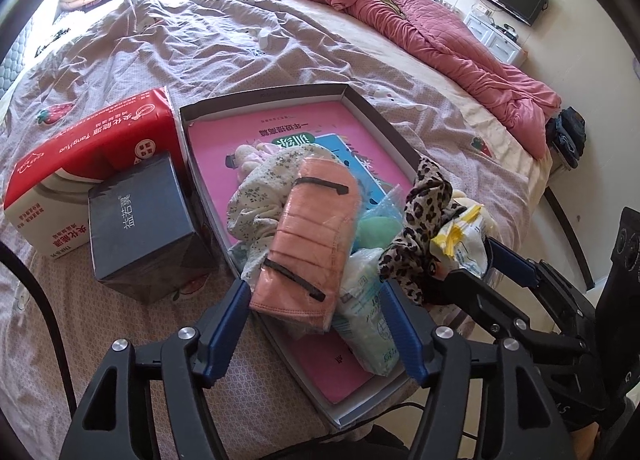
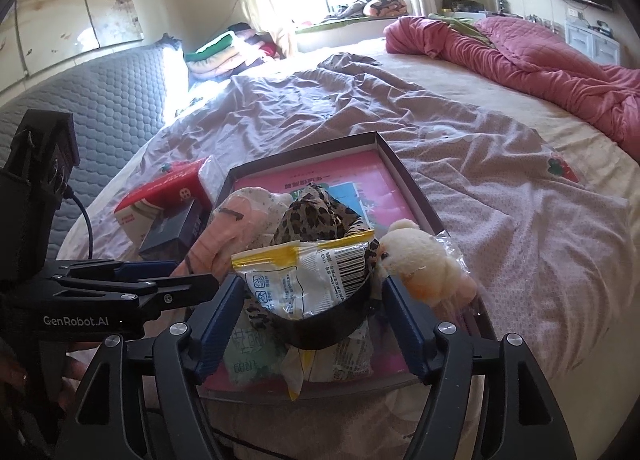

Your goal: Organize soft objects

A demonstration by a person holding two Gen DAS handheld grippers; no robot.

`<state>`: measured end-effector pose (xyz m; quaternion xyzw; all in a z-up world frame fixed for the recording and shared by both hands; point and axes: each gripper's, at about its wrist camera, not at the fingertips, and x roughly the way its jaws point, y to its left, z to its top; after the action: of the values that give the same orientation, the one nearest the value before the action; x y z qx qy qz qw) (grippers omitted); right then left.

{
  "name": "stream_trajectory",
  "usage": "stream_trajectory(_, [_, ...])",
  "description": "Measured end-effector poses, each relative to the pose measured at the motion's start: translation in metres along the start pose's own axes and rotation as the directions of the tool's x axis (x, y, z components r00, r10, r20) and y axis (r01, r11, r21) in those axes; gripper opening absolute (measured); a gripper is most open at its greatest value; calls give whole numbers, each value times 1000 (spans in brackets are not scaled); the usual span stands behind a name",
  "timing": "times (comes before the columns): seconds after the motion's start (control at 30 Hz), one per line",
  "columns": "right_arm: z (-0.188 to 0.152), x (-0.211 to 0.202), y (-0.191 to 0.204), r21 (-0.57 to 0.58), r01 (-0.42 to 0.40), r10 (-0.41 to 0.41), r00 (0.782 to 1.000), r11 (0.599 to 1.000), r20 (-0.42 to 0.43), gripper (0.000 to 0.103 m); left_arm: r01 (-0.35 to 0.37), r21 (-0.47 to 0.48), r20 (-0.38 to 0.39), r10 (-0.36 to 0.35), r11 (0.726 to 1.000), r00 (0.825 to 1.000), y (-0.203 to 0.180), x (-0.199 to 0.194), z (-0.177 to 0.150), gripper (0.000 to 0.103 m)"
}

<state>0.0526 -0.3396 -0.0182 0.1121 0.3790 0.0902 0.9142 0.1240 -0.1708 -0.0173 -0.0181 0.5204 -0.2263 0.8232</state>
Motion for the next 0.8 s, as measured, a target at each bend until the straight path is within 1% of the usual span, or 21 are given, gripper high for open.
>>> stream_trajectory(0.17, [0,-9,-1,-4,1,-1,1000,1000,31,74,1,-4,17,-1,1000,1000,-1,-8,-4,73])
stream_trajectory(0.23, [1,-15,-2,-1,-4,4,999,1000,51,74,0,-11,27,0,1000,1000,0,-13,-4,76])
stream_trajectory(0.33, [4,-25,-1,-1,-1,1,998,1000,70,74,-3,-26,45,4,1000,999,2,-22,-5,78])
stream_trajectory(0.5, [6,-48,9,-15,-5,6,995,1000,101,77,-39,-15,84,41,999,996,-3,-42,-9,80])
stream_trajectory(0.63, [5,-70,24,-41,38,-33,992,998,121,78,-70,-4,110,70,998,991,-11,-55,-16,83])
stream_trajectory(0.8, [-4,-94,35,-36,85,-79,987,996,143,79,-96,-15,121,97,995,988,-17,-68,-30,83])
